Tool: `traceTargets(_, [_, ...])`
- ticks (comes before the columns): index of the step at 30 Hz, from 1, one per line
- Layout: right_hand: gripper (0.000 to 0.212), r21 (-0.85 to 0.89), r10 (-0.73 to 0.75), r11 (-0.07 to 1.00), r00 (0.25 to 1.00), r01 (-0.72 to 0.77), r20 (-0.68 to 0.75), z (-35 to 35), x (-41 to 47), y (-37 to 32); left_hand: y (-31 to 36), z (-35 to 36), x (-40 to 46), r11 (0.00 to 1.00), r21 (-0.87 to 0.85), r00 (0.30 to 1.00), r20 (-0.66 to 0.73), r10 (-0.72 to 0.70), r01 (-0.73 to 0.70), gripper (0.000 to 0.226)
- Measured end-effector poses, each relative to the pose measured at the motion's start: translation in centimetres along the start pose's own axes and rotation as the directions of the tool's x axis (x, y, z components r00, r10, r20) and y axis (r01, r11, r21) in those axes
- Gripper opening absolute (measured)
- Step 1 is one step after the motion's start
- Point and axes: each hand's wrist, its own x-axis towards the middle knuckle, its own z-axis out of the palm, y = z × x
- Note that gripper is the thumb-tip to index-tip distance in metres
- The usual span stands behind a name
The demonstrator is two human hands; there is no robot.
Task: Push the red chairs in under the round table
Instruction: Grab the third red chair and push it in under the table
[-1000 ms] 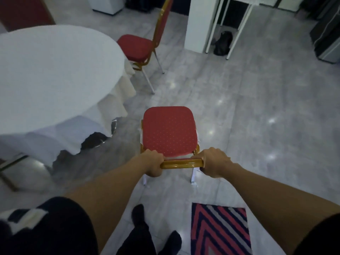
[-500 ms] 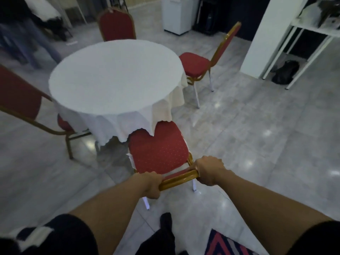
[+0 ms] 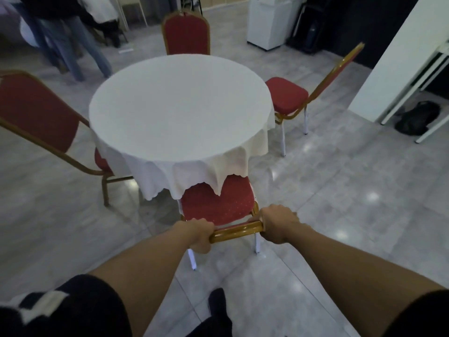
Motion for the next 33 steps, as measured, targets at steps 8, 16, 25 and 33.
traceTargets(8, [0.036, -0.066, -0.045, 0.997, 0.998, 0.048, 0.053, -5.0, 7.4, 3.0, -1.1, -6.0, 5.1, 0.998, -0.042, 0.998, 0.04, 0.039, -0.037, 0.019])
traceTargets(16, [0.026, -0.07, -0.067, 0.995, 0.997, 0.069, 0.027, -7.1, 10.1, 3.9, -2.2, -9.9, 6.3, 1.0, -0.013, 0.988, 0.152, 0.008, -0.006, 0.04])
traceTargets(25, [0.037, 0.113, -0.248, 0.968, 0.927, 0.225, 0.28, -7.1, 8.5, 5.4, 1.0, -9.1, 6.4, 0.988, 0.06, 0.941, 0.301, -0.155, 0.144, 0.08])
traceTargets(33, [0.104, 0.214, -0.1, 0.975, 0.971, 0.053, 0.217, -15.5, 8.2, 14.7, 7.6, -20.2, 5.6, 0.957, -0.153, 0.969, 0.058, -0.241, 0.247, 0.121])
